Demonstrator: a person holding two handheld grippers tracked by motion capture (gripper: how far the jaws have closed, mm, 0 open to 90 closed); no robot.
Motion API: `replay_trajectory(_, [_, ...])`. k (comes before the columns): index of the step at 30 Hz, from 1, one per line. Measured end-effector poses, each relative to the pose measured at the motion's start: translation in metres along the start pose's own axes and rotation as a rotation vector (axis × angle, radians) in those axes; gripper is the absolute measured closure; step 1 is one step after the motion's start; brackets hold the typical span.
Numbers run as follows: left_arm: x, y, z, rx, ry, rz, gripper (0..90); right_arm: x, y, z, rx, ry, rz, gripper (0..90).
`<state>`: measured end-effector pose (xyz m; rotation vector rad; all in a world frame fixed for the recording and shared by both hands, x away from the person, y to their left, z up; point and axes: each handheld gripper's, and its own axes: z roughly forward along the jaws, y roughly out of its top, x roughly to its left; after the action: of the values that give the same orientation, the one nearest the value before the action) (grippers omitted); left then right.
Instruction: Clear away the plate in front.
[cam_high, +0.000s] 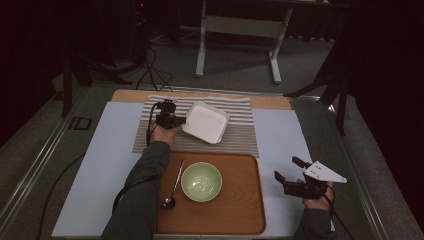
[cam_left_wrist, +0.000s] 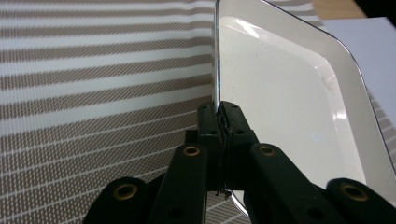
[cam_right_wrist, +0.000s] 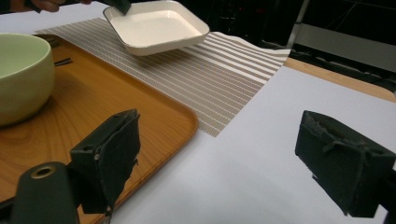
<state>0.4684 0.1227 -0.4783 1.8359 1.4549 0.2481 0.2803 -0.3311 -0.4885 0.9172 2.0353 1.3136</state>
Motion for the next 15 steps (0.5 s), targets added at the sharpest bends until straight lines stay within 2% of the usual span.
replay_trajectory(8, [-0.014, 0.010, -0.014, -0.008, -0.064, 0.068, 89.1, 0.000, 0.000, 0.000, 0.000, -0.001, 0.001, 13.5])
replay_trajectory(15, [-0.025, 0.014, -0.021, -0.001, -0.097, 0.112, 89.1, 0.000, 0.000, -0.001, -0.003, -0.001, 0.007, 13.5])
